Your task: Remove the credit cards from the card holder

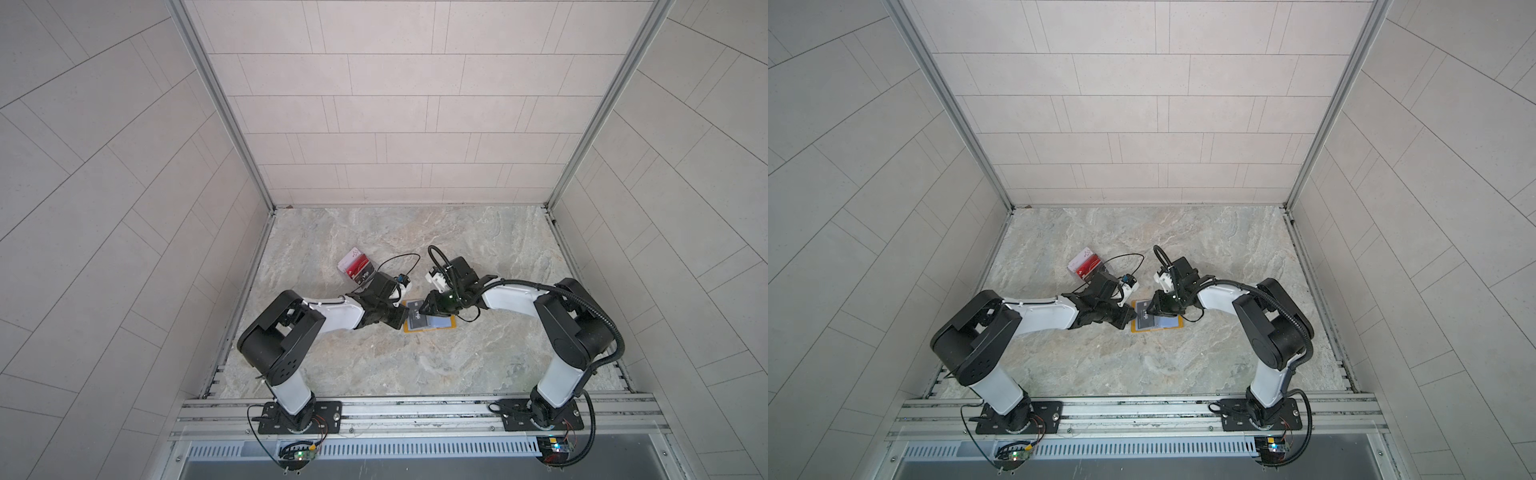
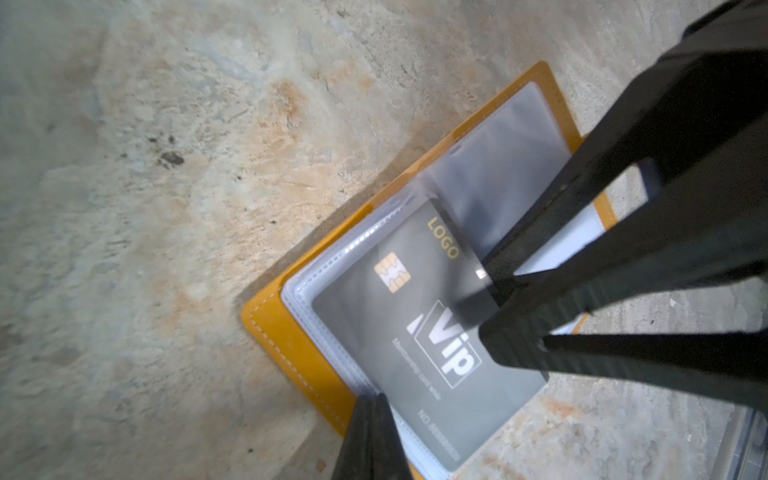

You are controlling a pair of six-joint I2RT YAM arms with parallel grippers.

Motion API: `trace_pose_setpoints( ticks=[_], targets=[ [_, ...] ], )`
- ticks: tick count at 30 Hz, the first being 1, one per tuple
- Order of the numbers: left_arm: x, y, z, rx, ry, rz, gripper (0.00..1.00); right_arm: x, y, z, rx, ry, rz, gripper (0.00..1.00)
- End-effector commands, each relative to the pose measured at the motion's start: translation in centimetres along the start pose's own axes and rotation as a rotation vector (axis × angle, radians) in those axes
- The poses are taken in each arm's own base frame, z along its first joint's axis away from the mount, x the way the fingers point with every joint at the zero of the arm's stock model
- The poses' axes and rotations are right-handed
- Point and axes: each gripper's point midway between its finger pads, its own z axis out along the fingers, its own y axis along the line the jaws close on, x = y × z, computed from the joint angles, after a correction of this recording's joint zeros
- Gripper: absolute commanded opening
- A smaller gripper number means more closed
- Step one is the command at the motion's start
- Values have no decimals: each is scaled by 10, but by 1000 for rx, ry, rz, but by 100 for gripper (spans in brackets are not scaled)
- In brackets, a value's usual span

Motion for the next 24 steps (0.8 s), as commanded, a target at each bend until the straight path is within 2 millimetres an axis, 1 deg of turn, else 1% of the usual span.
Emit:
trace_pose_setpoints(
  ticks=[1, 7, 24],
  targets=[
    [11, 4, 4, -23, 39, -9, 0, -5, 21, -7, -85, -24, -20, 27],
    [11, 5, 5, -24, 39, -11, 0, -3, 22, -2, -115, -8, -7, 26],
    [7, 6, 1, -40, 29, -8, 0, 3, 7, 22, -118, 69, 37, 26]
  ],
)
